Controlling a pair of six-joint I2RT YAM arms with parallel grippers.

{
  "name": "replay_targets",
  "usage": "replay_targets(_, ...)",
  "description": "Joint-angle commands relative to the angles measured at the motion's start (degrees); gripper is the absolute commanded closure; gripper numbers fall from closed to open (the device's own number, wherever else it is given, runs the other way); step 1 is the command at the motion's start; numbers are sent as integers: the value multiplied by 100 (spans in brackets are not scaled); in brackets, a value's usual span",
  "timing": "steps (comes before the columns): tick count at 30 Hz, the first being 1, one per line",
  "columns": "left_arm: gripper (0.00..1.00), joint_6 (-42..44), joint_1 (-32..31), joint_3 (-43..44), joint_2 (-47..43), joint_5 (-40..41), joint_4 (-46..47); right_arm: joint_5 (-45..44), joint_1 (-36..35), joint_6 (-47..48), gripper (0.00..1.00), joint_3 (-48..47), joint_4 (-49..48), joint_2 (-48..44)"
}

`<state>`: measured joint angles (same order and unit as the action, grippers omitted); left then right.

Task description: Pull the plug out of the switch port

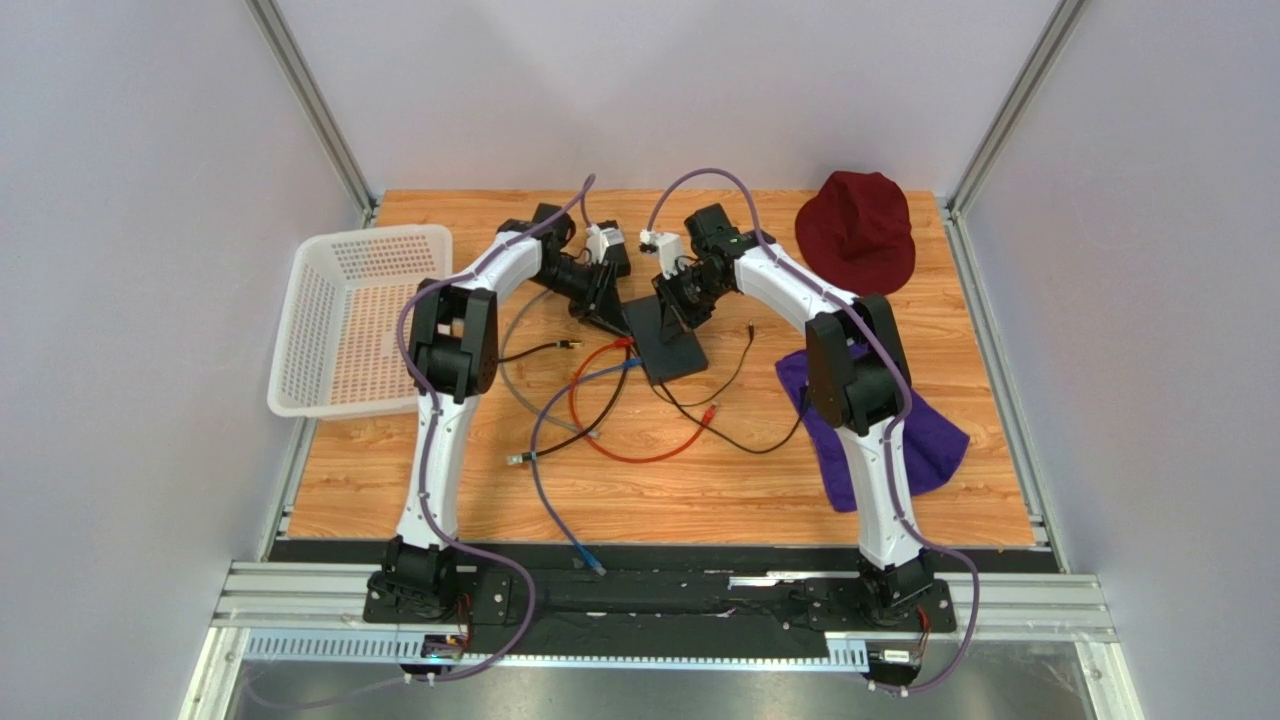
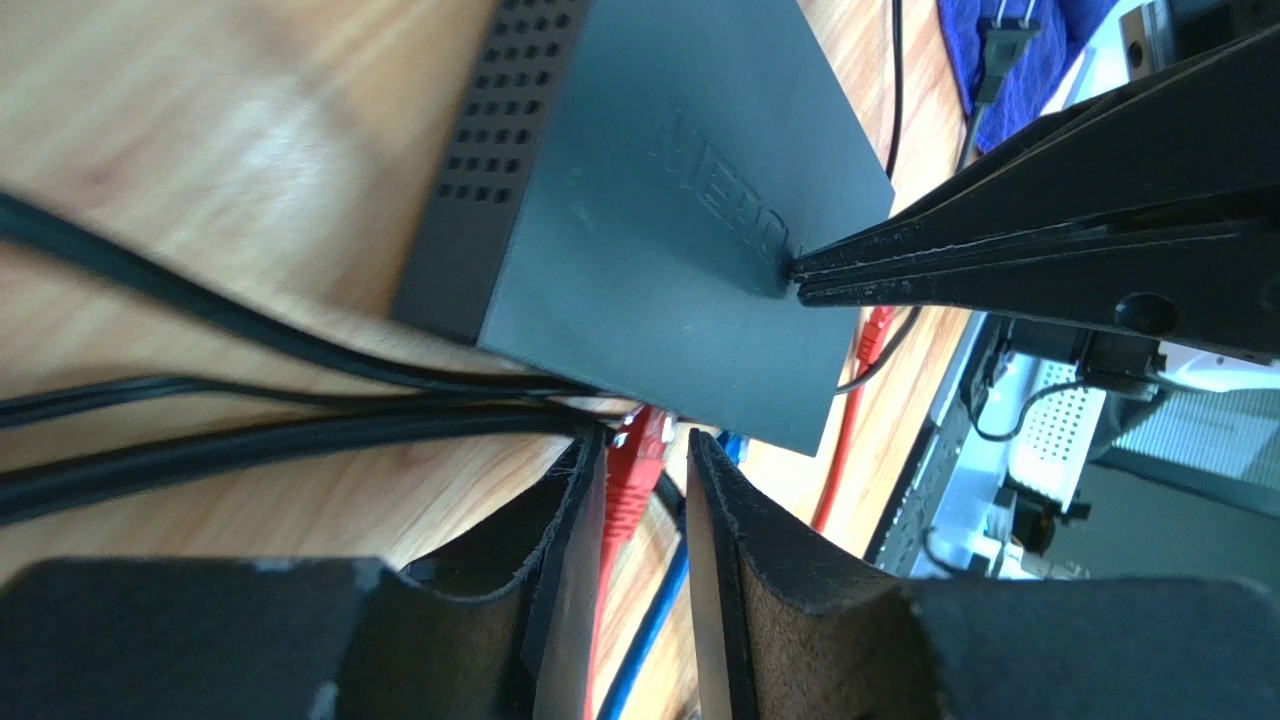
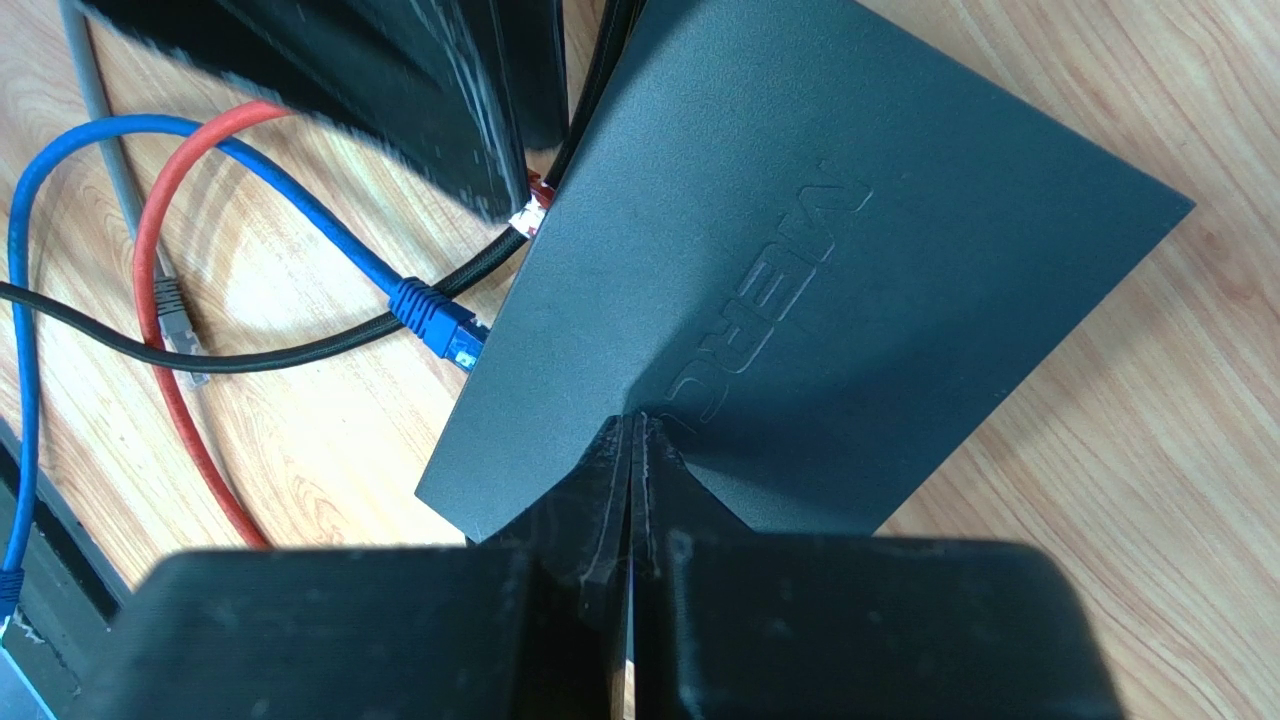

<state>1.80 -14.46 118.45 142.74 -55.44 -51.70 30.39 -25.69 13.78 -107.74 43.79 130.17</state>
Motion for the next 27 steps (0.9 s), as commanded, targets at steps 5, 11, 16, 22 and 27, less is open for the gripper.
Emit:
replay_targets(5,65,277,-110,125,105,-160,-226,-77,-32,116,99,78,-11,211)
replay_targets(11,65,400,-198,81,140,-134,-323,-69,-32,98,99,87,-28,211)
replay_targets(16,63,461,-224,108,149,-134,-384,-51,-15,90,99,96,-28,219)
replay_targets(22,62,470,-250,125,158,-116,-402,-51,-32,90,99,78,-37,254)
replay_targets(27,65,514,-285,178,175,-90,-455,-69,-41,90,99,78,-29,246)
